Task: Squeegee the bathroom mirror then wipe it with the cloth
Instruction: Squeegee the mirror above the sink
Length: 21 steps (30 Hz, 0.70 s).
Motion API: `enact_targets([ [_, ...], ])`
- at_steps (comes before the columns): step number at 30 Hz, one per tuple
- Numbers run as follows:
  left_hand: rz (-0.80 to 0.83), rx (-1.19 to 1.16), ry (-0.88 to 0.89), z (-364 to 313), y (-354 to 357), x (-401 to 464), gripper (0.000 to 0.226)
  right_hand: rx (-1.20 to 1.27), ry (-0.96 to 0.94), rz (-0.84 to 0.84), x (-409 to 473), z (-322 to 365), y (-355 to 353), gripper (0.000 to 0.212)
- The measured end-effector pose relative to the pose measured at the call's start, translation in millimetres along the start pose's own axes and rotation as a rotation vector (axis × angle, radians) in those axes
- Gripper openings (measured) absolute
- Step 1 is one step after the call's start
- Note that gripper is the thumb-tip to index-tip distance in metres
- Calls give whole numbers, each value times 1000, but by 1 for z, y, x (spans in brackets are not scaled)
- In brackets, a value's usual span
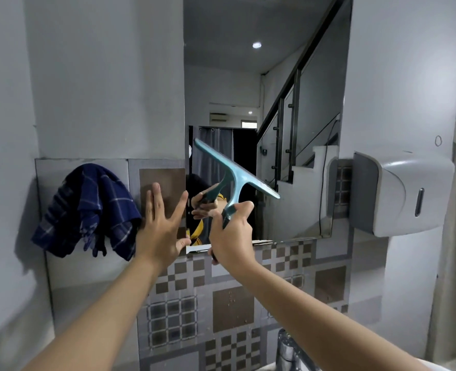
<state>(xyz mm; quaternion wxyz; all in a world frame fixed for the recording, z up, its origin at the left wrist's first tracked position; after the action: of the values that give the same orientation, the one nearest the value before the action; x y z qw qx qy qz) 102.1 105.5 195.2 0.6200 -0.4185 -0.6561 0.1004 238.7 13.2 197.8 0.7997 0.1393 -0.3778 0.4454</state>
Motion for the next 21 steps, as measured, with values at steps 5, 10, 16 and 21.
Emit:
enact_targets([
  [5,6,-7,26,6,15,-10,117,-109,-127,8,-6,-2,-9,17],
  [10,0,19,-3,6,21,-7,114,-337,-366,18,-12,-11,-28,20],
  [16,58,72,-64,4,21,-6,110,-520,-531,70,-5,-21,-55,31],
  [21,63,116,-78,5,20,-7,111,-636,-622,133,10,-23,-84,35],
])
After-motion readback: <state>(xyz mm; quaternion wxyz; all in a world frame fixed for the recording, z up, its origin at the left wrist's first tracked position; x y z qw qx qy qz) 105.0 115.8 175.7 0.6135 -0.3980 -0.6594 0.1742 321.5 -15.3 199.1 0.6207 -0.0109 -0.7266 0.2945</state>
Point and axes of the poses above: each hand's wrist, its own x-axis towards the middle knuckle, its own y-axis out of the palm, z = x × y, the point moved 8 cm from there along x, towards the middle knuckle, and after that the axes turned 14 degrees about -y, right-handed, at the moved point
